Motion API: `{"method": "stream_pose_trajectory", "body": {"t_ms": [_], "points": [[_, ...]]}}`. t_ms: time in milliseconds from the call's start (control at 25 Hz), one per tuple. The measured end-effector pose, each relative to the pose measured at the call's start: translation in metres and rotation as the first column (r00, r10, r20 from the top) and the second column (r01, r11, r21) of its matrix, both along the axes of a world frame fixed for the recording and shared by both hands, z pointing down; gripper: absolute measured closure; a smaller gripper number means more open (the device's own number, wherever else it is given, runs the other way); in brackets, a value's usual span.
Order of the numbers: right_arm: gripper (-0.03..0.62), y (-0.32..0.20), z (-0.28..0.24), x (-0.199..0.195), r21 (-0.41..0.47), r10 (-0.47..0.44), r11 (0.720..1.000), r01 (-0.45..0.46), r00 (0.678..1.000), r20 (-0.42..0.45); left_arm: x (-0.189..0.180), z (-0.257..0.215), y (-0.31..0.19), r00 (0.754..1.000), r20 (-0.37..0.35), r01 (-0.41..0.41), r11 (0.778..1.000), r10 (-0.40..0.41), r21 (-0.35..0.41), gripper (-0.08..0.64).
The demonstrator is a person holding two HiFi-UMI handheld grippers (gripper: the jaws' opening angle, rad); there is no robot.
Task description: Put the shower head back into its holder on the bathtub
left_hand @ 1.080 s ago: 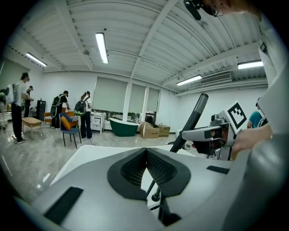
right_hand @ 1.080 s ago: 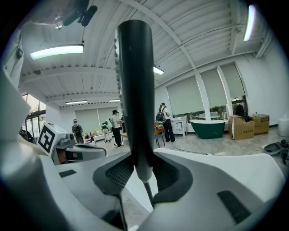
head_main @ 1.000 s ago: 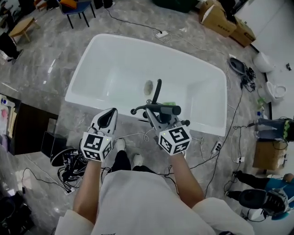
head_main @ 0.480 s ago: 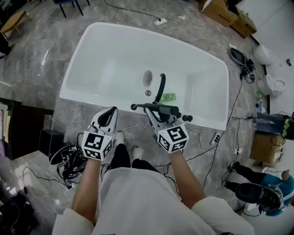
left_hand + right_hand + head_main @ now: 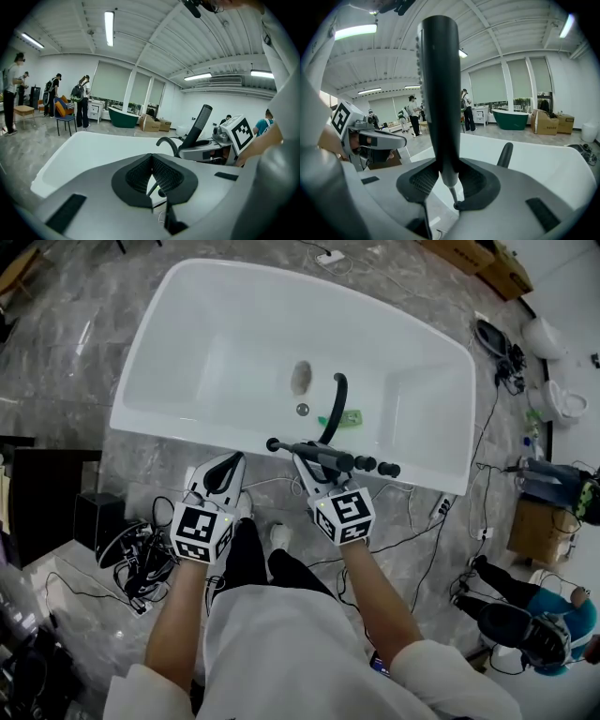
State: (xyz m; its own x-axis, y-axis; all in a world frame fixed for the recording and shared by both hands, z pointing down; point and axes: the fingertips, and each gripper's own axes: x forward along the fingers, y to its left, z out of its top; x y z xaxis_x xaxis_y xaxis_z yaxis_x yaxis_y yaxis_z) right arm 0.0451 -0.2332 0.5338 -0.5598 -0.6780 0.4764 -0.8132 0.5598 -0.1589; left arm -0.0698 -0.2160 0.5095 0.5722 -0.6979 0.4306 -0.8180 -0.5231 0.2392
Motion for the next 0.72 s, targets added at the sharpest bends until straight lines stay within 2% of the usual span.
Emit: {"method": "stream_pose_trajectory", "body": {"t_ms": [400,720], "points": [[0.449,-0.003,0.059,-0.003,-0.066,0.028,0.997,-0.031,0.999,-0.043,-0.012,0.045,-0.003,1.000,0.007,0.025,0.998,-0.025,-0.057,0.552],[0.449,-0.009,0.102,-0.007,-0.107,0.036,0.993,-0.044,0.997,-0.073,-0.010,0.074,-0.013,1.000,0.023,0.009,0.997,-0.007,-0.073,0.552]]}}
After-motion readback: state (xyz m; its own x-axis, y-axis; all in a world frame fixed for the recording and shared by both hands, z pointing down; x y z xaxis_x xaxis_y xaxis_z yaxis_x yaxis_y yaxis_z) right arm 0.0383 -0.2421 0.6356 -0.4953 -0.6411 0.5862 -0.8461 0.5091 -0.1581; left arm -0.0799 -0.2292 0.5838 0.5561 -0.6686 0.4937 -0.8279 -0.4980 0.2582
